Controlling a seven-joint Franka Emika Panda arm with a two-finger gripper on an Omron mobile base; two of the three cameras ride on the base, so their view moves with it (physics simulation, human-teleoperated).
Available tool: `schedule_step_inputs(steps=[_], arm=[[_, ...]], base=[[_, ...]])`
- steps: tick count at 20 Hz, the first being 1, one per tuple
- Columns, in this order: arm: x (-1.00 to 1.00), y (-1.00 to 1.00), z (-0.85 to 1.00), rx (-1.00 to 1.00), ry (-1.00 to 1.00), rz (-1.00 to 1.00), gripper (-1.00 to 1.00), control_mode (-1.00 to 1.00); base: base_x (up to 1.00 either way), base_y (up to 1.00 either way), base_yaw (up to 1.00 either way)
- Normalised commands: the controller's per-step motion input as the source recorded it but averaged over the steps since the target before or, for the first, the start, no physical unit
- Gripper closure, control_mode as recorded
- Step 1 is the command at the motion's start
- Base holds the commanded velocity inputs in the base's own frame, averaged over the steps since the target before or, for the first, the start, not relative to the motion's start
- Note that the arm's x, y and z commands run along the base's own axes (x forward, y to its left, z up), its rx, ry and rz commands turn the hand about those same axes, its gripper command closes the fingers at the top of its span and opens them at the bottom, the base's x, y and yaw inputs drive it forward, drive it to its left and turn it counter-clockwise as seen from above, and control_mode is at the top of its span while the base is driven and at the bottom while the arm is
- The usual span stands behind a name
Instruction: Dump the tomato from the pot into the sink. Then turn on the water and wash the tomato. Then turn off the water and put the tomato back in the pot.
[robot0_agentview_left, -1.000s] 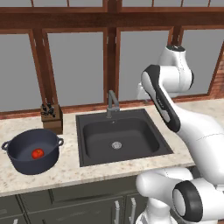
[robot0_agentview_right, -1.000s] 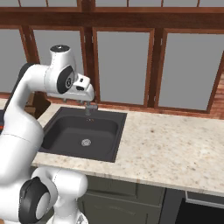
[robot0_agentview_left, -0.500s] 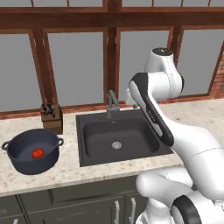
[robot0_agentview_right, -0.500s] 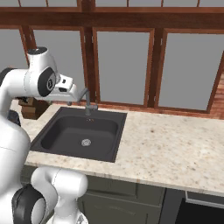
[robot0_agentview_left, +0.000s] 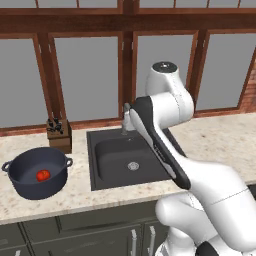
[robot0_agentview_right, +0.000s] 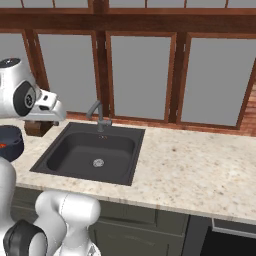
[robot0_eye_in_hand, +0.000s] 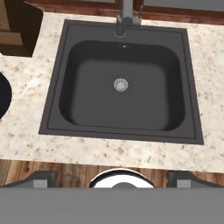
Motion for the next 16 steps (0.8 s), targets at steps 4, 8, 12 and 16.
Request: schedule_step_inputs(steps=[4, 8, 12, 16], arm=[[-0.21, 0.62, -0.15, 0.00, 0.01, 0.00, -1.00, -1.00], [-0.03, 0.71, -0.29, 0.00, 0.01, 0.00, -1.00, -1.00], [0.00, 0.72, -0.33, 0.00, 0.04, 0.00, -1.00, -1.00], [0.00, 0.64, -0.28, 0.00, 0.05, 0.00, -1.00, -1.00]], base=[[0.00, 0.00, 0.00], [0.00, 0.00, 0.00], [0.00, 0.00, 0.00], [0.00, 0.00, 0.00]])
